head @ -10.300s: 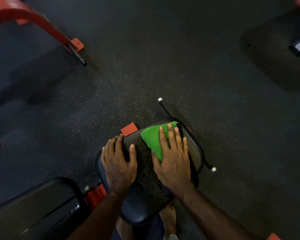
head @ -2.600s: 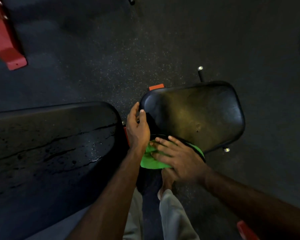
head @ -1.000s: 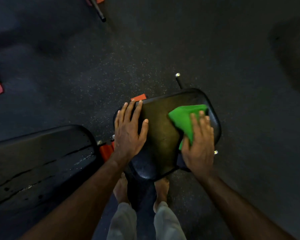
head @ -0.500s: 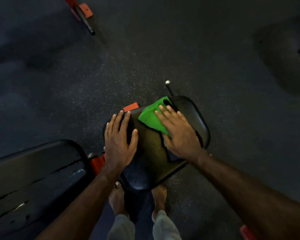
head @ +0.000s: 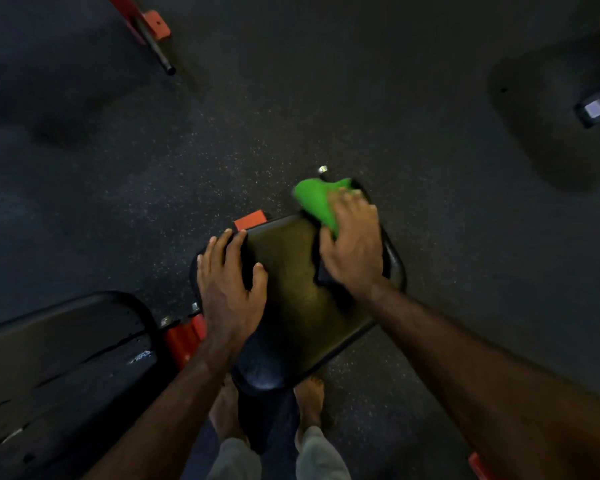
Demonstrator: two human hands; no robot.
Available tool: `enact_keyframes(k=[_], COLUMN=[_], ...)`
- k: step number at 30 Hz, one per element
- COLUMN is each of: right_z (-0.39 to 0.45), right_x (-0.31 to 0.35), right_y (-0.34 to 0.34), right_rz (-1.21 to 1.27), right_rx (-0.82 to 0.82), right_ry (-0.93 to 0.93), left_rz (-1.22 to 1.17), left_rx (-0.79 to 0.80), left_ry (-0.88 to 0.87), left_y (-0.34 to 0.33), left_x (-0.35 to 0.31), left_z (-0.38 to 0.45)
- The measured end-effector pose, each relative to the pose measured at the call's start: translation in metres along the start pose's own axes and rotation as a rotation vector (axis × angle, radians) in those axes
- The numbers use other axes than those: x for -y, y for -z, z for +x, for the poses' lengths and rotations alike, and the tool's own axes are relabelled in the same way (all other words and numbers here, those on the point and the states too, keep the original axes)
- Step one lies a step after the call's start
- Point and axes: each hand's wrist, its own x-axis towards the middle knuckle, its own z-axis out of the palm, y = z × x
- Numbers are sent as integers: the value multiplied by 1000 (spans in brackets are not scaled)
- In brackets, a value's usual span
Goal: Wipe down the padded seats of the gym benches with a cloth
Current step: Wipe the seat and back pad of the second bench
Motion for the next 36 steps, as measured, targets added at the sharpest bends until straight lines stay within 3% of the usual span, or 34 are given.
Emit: enact_keyframes(k=[2, 3, 6, 7, 8, 11, 12, 15, 16, 19, 20, 21, 23, 24, 25, 28, 29, 32, 33, 36], right_z=[-7, -2, 8, 7, 3, -9, -6, 1, -1, -32, -37, -39, -44, -50, -58, -90, -95, -109, -116, -142], right_x=[-9, -20, -26, -16, -7, -26, -35, -29, -16, -17, -31, -43, -48, -40, -31, -47, -57, -44, -30, -27], right_y=[1, 6, 6, 4, 3, 7, 11, 9, 7, 2, 5, 6, 2, 0, 1, 4, 4, -7, -10, -14], right_rz=[-6, 19, 114, 92, 57, 34, 68, 236, 214, 71, 72, 114, 297, 328, 286, 147, 178, 350, 324, 241], right_rx=[108, 83, -108, -134, -90, 78, 39, -146, -177, -59, -46, -90, -243, -291, -284, -138, -155, -291, -290, -213], right_ry=[314, 330, -215, -295, -216, 250, 222, -406, -452, 13, 81, -2, -464, -592, -542, -162, -202, -596, -601, -375], left_rz=[-5, 4, 3, -12, -26, -26, -17, 3, 6, 23, 22, 18, 20, 18, 16, 14, 14, 3, -1, -5], left_rx=[-9, -1, 20, 12, 2, 9, 19, 37, 28, 17, 32, 46, 69, 75, 79, 87, 87, 66, 62, 57], left_ry=[30, 28, 31, 33, 34, 36, 36, 30, 18, -52, -68, -81, -99, -104, -108, -106, -102, -94, -94, -101], left_y=[-4, -6, -10, -10, -10, -9, -8, -7, -8, -13, -16, -18, -19, -19, -18, -17, -17, -18, -18, -21], left_x=[-13, -17, -22, -21, -21, -21, -20, -22, -23, -29, -30, -31, -30, -29, -29, -29, -30, -31, -30, -32], left_z=[1, 0, -6, -6, -5, -3, -4, -6, -6, -5, -6, -6, -7, -8, -8, -7, -8, -13, -14, -18])
